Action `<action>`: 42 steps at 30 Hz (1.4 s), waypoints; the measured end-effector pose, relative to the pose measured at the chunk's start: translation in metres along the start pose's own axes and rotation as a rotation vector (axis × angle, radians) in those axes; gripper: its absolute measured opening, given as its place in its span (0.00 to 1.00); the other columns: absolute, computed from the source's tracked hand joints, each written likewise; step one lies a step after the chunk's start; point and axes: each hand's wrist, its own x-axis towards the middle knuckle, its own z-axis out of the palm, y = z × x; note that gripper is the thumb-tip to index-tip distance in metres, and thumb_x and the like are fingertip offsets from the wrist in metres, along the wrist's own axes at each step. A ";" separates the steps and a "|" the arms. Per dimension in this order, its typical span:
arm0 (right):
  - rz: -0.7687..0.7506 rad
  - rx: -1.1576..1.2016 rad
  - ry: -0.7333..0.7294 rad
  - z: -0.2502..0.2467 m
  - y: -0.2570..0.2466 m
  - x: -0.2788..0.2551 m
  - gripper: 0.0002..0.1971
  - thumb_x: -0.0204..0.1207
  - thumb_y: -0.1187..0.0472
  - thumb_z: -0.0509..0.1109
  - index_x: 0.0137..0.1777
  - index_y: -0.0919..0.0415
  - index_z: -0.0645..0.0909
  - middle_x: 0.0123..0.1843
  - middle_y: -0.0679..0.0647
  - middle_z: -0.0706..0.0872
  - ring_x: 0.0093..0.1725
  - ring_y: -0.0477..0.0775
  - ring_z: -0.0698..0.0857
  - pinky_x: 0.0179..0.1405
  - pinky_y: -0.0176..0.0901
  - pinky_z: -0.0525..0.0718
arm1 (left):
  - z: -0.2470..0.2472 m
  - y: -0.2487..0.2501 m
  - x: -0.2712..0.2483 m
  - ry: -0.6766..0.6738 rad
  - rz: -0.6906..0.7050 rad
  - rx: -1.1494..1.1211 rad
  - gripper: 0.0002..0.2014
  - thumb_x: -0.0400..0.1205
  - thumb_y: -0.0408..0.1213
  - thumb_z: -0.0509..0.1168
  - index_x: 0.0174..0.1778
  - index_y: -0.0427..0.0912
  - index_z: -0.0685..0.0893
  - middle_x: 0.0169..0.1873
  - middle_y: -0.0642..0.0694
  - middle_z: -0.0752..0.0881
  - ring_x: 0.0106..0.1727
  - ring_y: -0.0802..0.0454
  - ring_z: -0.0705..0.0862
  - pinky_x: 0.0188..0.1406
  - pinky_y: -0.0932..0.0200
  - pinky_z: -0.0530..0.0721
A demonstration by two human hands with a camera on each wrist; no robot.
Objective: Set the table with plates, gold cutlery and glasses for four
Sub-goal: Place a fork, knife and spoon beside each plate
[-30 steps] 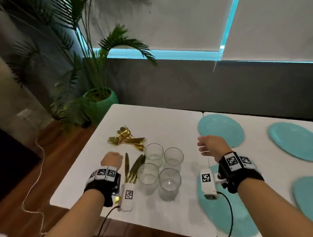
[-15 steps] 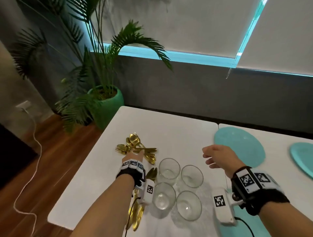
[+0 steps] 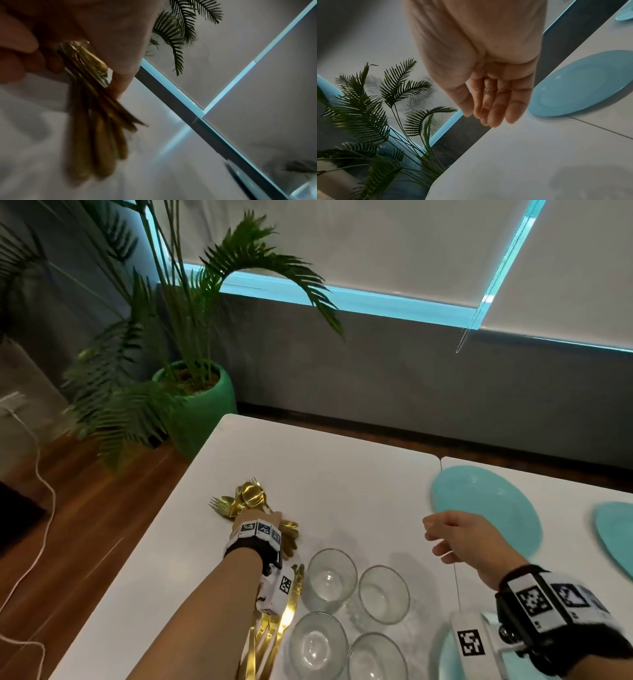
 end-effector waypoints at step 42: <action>-0.252 0.276 -0.174 -0.057 0.021 -0.082 0.12 0.83 0.53 0.61 0.42 0.55 0.83 0.33 0.51 0.82 0.33 0.48 0.81 0.34 0.38 0.80 | 0.000 0.176 -0.243 -0.311 0.482 -0.828 0.10 0.87 0.37 0.53 0.45 0.43 0.78 0.33 0.45 0.84 0.32 0.55 0.81 0.32 0.63 0.81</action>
